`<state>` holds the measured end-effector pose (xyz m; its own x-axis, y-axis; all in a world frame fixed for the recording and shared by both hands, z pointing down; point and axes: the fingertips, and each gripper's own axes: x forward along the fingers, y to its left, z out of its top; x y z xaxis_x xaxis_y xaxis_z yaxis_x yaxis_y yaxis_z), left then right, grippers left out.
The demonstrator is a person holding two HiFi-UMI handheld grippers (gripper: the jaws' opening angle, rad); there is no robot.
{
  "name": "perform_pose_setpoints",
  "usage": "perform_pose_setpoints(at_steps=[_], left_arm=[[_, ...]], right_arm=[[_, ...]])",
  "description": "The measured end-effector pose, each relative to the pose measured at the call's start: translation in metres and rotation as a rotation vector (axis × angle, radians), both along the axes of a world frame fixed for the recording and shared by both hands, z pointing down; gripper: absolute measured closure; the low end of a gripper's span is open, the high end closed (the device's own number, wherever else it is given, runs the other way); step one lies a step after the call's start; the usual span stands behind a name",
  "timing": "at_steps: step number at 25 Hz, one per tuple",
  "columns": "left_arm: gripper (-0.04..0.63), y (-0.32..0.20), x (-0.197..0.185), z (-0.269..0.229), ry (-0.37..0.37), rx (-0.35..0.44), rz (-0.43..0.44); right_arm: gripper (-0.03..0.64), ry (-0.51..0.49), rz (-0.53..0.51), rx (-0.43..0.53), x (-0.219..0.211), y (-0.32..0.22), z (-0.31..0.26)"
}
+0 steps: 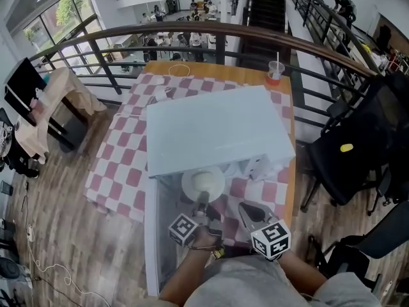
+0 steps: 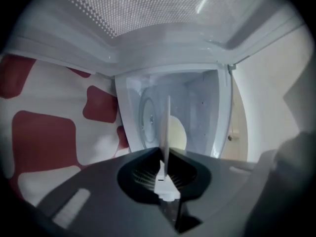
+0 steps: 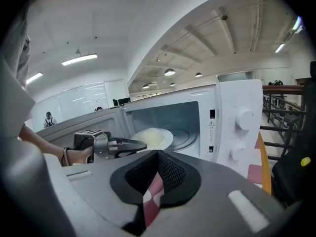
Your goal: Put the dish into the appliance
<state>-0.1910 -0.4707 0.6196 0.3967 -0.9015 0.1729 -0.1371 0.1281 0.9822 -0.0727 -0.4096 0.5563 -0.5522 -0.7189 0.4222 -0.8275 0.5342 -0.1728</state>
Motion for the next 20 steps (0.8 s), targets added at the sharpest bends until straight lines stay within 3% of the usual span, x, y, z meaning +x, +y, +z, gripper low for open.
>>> perform_pose_setpoints(at_steps=[7,20], left_arm=[[0.566,-0.04,-0.007,0.026,0.003,-0.054,-0.054],[0.567,-0.059,0.0,0.047,-0.05,-0.156,-0.044]], right_arm=[[0.618,-0.001,0.016,-0.024,0.012,-0.019,0.008],[0.617,-0.023,0.035,-0.044,0.022,-0.037,0.014]])
